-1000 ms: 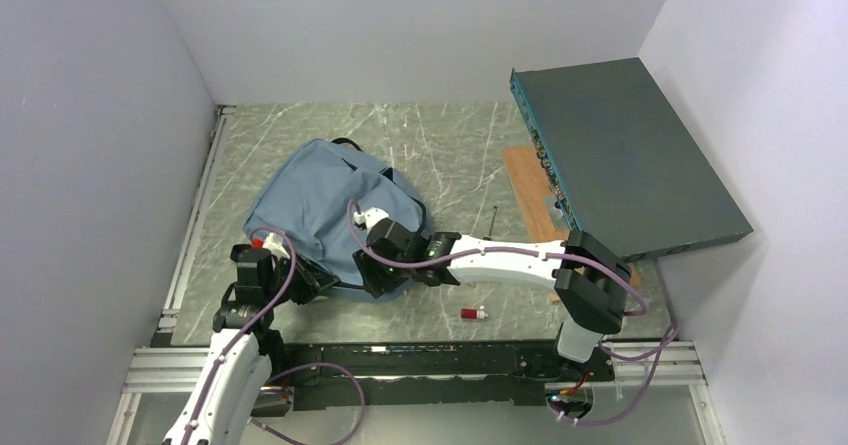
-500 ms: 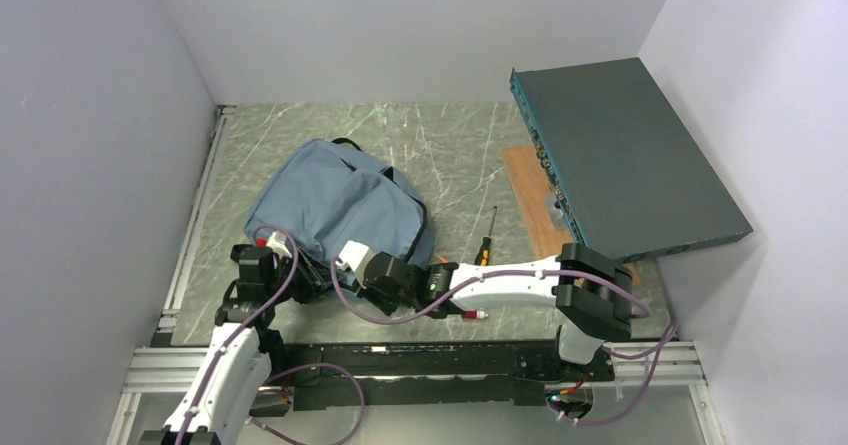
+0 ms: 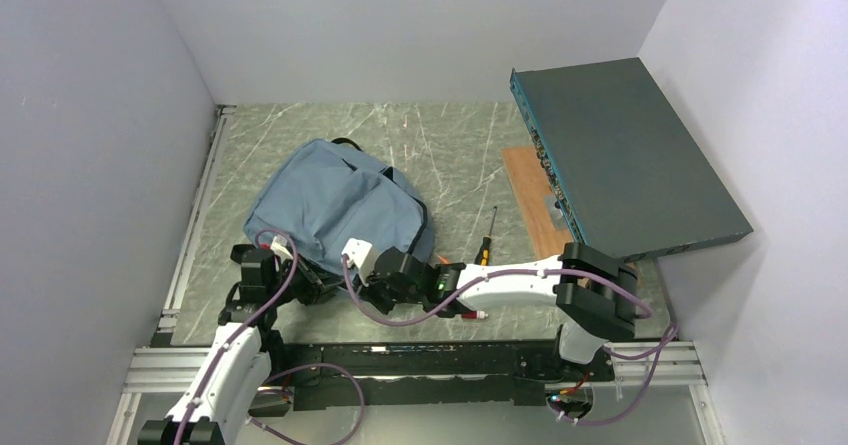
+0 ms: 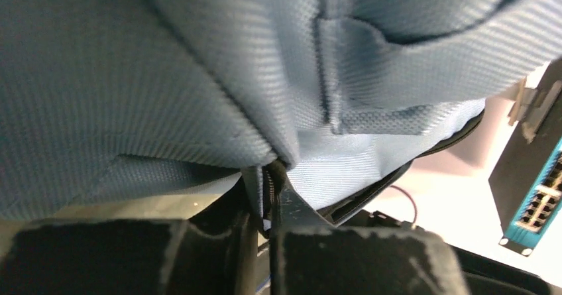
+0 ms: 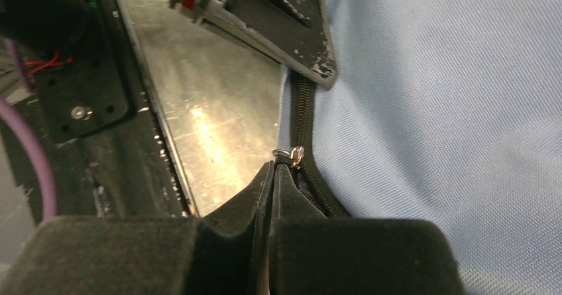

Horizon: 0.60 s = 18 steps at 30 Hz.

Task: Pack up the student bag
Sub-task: Zip the student bag at the center of the board.

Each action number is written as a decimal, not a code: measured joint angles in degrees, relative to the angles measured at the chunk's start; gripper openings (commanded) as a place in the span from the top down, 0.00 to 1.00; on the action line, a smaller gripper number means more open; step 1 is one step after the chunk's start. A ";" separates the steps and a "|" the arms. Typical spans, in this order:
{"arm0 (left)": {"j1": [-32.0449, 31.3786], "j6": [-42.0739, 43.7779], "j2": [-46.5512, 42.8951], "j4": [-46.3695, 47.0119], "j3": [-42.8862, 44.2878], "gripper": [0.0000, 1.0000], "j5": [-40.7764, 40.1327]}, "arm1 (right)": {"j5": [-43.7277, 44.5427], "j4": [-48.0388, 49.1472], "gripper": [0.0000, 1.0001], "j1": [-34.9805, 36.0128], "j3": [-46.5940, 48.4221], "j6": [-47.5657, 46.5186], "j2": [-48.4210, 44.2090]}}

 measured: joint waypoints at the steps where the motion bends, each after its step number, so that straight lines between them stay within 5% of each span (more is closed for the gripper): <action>1: 0.00 0.13 0.35 1.33 -0.46 1.00 -0.09 | -1.77 0.09 1.00 -0.28 -0.22 0.04 -0.28; 7: -0.13 2.73 0.81 5.11 -0.87 1.00 0.02 | -4.68 -0.55 1.00 -2.71 -0.83 1.55 -2.89; 18: -0.63 10.21 0.66 -6.03 5.88 1.00 -5.18 | 18.91 -10.69 1.00 2.73 2.43 -0.42 -5.27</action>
